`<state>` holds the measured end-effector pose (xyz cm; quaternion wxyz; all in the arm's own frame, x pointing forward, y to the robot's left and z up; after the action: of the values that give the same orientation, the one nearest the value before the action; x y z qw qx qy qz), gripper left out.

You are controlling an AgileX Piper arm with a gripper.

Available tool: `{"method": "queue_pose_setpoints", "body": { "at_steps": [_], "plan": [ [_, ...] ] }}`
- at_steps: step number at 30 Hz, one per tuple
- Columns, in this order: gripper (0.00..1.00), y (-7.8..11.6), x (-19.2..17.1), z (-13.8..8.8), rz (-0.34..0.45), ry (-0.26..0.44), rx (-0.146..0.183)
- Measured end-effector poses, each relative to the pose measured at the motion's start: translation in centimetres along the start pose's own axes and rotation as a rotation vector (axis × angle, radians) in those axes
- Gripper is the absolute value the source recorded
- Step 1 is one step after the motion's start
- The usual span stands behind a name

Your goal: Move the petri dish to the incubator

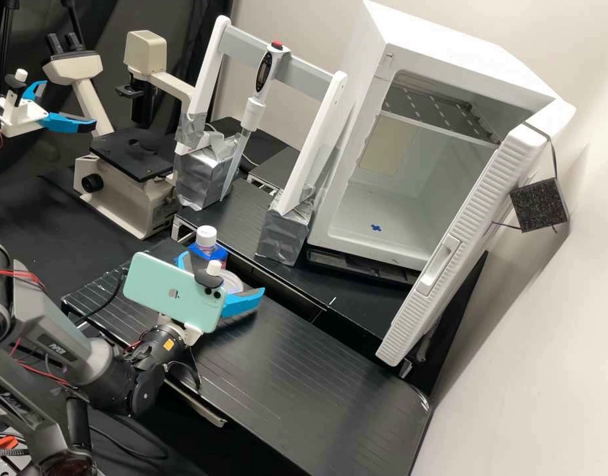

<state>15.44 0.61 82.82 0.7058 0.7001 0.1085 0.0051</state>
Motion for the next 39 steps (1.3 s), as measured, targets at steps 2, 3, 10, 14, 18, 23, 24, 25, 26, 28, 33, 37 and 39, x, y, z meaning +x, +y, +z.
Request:
{"method": "queue_pose_setpoints", "body": {
  "at_steps": [2, 3, 10, 14, 18, 23, 24, 25, 26, 28, 33, 37, 39],
  "plan": [
    [1.00, -0.04, -0.15, 0.15, -0.015, -0.007, 0.004],
    [1.00, -0.10, -0.21, 0.20, -0.024, -0.008, 0.003],
    [1.00, -0.22, -0.47, 0.35, -0.053, -0.015, 0.004],
    [1.00, -0.25, -0.46, 0.37, -0.056, -0.015, 0.005],
    [1.00, -0.35, -0.37, 0.59, -0.063, -0.017, 0.023],
    [1.00, -0.39, -0.30, 0.67, -0.066, -0.010, 0.032],
    [1.00, -0.40, -0.29, 0.69, -0.066, -0.010, 0.033],
    [0.00, -0.42, -0.28, 0.73, -0.068, -0.011, 0.032],
    [0.00, -0.43, -0.27, 0.75, -0.068, -0.010, 0.034],
    [0.00, -0.43, -0.27, 0.75, -0.068, -0.010, 0.034],
    [0.00, -0.40, -0.28, 0.75, -0.066, -0.009, 0.034],
    [0.00, -0.35, -0.31, 0.80, -0.062, -0.013, 0.034],
    [1.00, -0.28, -0.34, 0.84, -0.057, -0.015, 0.034]
  ]
}}
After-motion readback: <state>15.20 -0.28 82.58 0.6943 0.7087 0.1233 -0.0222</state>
